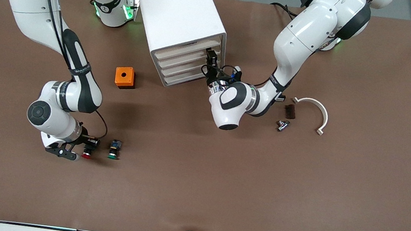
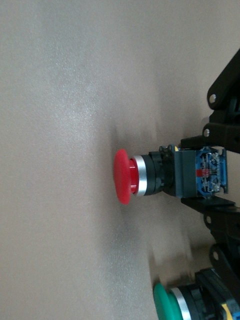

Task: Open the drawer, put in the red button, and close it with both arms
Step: 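Grasp the red push-button with the right gripper while the left grips the drawer, then pull the drawer open with the left gripper while the right lifts the button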

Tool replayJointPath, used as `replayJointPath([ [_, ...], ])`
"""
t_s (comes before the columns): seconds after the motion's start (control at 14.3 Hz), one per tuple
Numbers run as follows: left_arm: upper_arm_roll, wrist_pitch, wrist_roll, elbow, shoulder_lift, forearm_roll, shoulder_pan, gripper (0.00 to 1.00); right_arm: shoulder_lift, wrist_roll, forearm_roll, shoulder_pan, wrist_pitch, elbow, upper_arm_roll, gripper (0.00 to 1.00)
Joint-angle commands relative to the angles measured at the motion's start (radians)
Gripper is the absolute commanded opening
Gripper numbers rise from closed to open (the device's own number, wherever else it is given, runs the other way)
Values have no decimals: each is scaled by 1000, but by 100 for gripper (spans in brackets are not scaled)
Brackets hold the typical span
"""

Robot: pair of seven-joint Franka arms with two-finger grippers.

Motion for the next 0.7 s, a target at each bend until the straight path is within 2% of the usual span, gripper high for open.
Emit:
replayJointPath([
  [0.0,2,-12,-16,7,7,-29,-7,19,-11,16,-8,0,-55,15,-1,0],
  [0.14,2,-12,-33,9,7,-29,-9,13,-86,57,-8,0,-177,20,-2,0],
  [0.28,2,-12,-33,10,7,-31,-4,11,-195,239,-5,12,-339,21,2,0],
  [0.63,3,-12,-33,15,4,-58,54,11,-404,635,6,150,-533,9,4,0],
])
